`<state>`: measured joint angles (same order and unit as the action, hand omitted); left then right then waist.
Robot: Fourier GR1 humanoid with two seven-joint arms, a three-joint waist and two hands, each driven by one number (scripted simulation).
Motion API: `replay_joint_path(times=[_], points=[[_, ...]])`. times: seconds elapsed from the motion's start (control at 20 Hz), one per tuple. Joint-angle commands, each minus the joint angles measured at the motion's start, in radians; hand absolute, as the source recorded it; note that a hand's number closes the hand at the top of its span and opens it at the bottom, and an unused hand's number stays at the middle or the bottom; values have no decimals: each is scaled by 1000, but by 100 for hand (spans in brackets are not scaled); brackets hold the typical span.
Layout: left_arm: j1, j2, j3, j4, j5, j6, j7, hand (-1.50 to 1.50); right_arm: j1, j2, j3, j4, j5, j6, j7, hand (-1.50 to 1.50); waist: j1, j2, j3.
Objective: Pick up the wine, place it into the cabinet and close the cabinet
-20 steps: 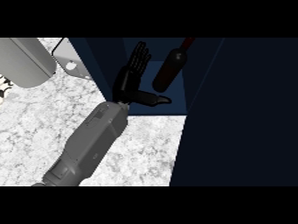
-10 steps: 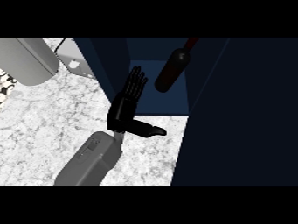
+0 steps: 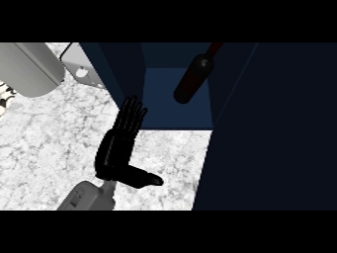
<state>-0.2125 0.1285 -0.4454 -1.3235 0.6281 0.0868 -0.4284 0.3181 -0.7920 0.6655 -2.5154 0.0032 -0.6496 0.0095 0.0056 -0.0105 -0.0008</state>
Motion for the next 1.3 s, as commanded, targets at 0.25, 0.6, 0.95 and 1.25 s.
replay_joint_path(times=[0.25, 0.6, 0.95, 1.25], points=[[151, 127, 56, -154, 30, -71, -13, -150, 8, -58, 94, -228, -66, 109, 93, -150, -2, 3, -1], [234, 226, 140, -180, 50, -151, -66, -150, -3, -134, 204, -197, -46, 287, 7, 150, -1, 4, -1], [244, 327, 264, -200, 127, -219, -25, -150, -64, -99, 210, -209, -51, 307, 67, 150, 4, 8, -2], [314, 383, 317, -184, 160, -324, -52, -150, -108, -59, 250, -214, 0, 291, 120, 150, 4, 6, -4]])
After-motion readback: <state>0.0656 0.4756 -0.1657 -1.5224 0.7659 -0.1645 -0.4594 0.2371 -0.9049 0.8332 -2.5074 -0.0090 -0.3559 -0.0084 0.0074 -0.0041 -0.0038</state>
